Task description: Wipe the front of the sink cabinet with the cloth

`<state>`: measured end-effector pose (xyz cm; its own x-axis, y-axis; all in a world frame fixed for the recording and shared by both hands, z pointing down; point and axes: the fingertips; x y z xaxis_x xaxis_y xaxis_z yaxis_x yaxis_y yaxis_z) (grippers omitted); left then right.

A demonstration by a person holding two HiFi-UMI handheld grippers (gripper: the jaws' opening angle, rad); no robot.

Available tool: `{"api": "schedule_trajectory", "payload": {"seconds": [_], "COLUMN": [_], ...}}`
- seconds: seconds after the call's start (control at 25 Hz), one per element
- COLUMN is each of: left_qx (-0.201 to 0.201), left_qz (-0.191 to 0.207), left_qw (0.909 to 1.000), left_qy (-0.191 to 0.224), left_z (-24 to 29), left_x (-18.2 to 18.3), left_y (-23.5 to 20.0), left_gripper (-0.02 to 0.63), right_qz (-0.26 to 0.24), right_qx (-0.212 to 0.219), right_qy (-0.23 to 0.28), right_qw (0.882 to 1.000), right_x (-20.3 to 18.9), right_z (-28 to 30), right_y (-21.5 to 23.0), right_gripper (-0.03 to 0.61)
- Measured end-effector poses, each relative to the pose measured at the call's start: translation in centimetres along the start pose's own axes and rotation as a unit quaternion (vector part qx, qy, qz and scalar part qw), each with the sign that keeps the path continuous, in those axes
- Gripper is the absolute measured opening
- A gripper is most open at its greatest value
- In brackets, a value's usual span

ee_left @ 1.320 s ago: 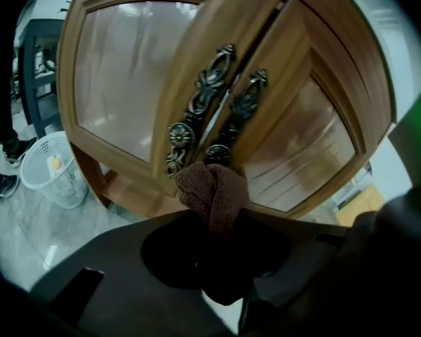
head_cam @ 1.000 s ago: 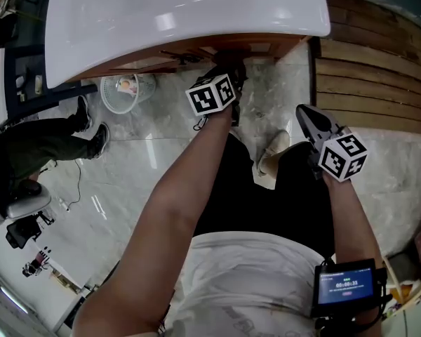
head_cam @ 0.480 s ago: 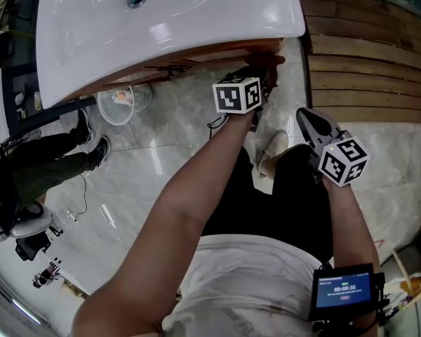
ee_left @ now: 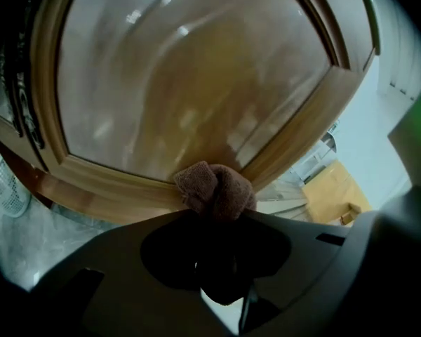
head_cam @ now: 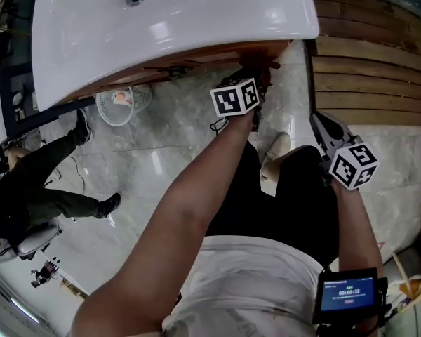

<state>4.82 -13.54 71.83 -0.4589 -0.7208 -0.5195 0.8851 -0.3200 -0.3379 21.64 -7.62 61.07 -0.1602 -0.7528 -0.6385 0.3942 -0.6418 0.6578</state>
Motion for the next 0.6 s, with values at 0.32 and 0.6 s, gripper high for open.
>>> {"api": "schedule_trajectory", "payload": {"seconds": [0.32, 0.6], "left_qx": [0.051, 0.106], "left_qz": [-0.032, -0.02], "left_qw": [0.998, 0.9939], "left_qy": [0.019, 0.021], "left_z": [-3.1, -5.0], "left_x": [1.7, 1.8], "left_y": [-8.0, -14.9], "left_gripper": [0.106, 0.106], "right_qz": [-0.017, -0.029], "right_qx": [0.022, 0.03], "right_qy": [-0.016, -0.018], "right_qw": [0.999, 0.999], "right_x": [0.2, 0.8], "right_z": [2.7, 4.1], "right_y": [-2.3, -3.2], "right_gripper": [0.014, 0.014]}}
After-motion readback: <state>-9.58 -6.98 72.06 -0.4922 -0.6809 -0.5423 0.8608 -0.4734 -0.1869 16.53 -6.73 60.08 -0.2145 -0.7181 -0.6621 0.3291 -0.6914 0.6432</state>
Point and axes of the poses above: the fingertips, and each gripper's own axes: z forward along the fingers, y to its right, x out of its top, and after that the axes turned 14 degrees about x, right-handed
